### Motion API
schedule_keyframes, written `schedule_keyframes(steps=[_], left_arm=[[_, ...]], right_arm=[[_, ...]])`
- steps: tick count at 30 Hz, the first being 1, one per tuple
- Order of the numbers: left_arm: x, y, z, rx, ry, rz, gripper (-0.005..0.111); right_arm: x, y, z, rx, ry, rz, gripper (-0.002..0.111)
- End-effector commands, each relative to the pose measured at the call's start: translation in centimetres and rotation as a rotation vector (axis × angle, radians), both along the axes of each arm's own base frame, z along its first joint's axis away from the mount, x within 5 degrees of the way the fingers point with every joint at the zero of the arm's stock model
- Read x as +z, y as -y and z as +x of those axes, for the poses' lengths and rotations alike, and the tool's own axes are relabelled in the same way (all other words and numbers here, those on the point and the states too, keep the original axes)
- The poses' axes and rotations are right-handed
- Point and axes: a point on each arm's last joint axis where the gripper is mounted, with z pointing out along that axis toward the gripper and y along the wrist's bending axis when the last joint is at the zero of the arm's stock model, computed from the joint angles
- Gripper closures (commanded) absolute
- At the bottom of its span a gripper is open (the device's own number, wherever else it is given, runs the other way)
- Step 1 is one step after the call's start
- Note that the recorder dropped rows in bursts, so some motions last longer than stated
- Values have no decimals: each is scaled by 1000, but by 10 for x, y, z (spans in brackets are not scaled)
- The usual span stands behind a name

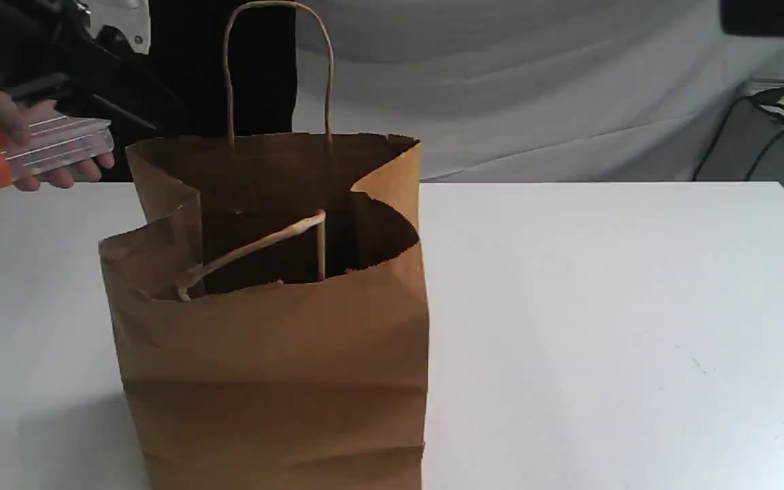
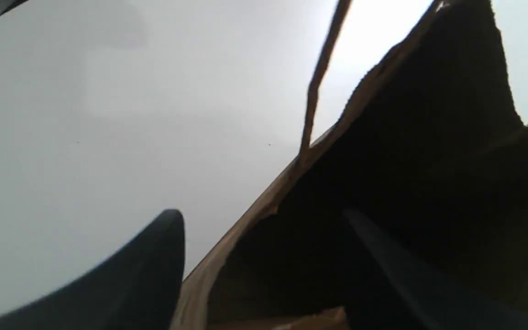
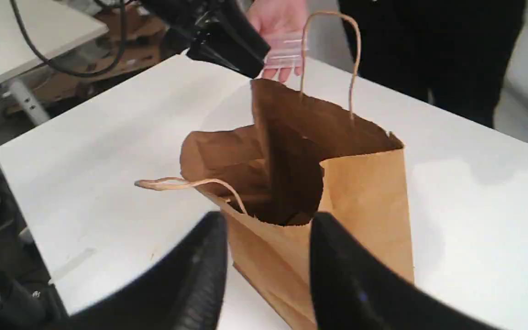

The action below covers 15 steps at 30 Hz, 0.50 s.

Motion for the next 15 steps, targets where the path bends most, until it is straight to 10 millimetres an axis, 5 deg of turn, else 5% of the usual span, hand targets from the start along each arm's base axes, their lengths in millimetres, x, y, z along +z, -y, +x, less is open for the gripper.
schedule_keyframes(steps=[1, 15], left_arm=[[-5, 5, 6, -12, 18, 11, 55], [-21, 6, 18, -11, -2, 12, 55]], right_arm=[[-1, -9, 12, 131, 93, -27, 61], [-50, -92, 29, 470, 143, -284, 61]])
